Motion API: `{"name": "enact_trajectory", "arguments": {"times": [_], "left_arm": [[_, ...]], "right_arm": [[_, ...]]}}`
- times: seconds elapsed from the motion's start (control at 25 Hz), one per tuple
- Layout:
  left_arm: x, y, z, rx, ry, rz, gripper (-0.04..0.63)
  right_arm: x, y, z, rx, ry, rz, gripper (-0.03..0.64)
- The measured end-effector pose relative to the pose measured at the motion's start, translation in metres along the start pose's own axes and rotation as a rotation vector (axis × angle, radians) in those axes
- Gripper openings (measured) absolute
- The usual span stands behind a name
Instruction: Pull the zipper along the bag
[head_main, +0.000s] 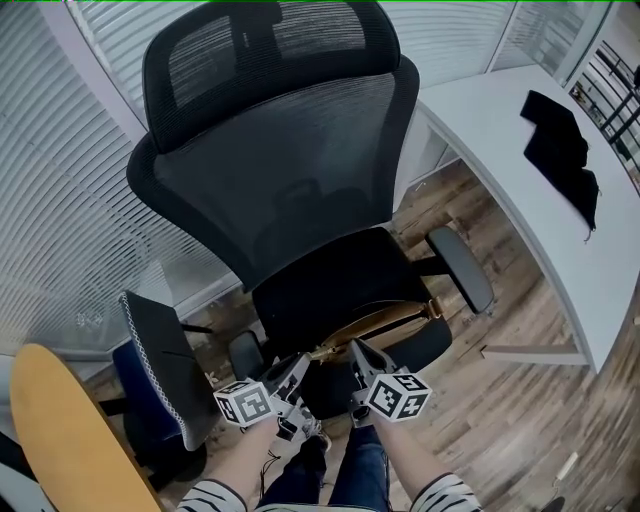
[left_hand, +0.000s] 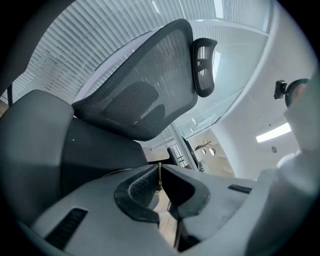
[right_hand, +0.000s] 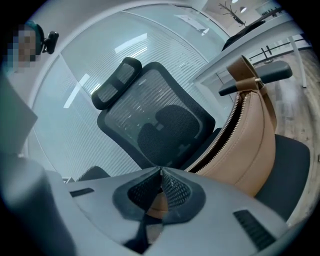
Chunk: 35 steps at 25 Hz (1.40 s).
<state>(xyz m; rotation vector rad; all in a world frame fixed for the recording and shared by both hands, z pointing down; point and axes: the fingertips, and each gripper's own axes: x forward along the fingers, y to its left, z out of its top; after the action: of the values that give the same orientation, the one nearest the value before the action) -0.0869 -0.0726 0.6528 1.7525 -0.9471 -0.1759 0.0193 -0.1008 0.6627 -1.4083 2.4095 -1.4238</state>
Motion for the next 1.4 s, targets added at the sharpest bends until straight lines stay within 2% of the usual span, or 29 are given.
{"name": "enact_trajectory", "arguments": {"times": [0.72, 1.4], "left_arm": [[0.000, -0.002, -0.006, 0.000, -0.020, 0.021, 0.040], [-0.001, 0.001, -0.010, -0.036, -0.053, 0.063, 0.040]], "right_arm": [[-0.004, -0.029, 0.012, -0.054, -0.001, -0.076, 0.035], [-0.030, -0.071, 0.050, -0.110, -0.017, -0.164, 0.034]]}}
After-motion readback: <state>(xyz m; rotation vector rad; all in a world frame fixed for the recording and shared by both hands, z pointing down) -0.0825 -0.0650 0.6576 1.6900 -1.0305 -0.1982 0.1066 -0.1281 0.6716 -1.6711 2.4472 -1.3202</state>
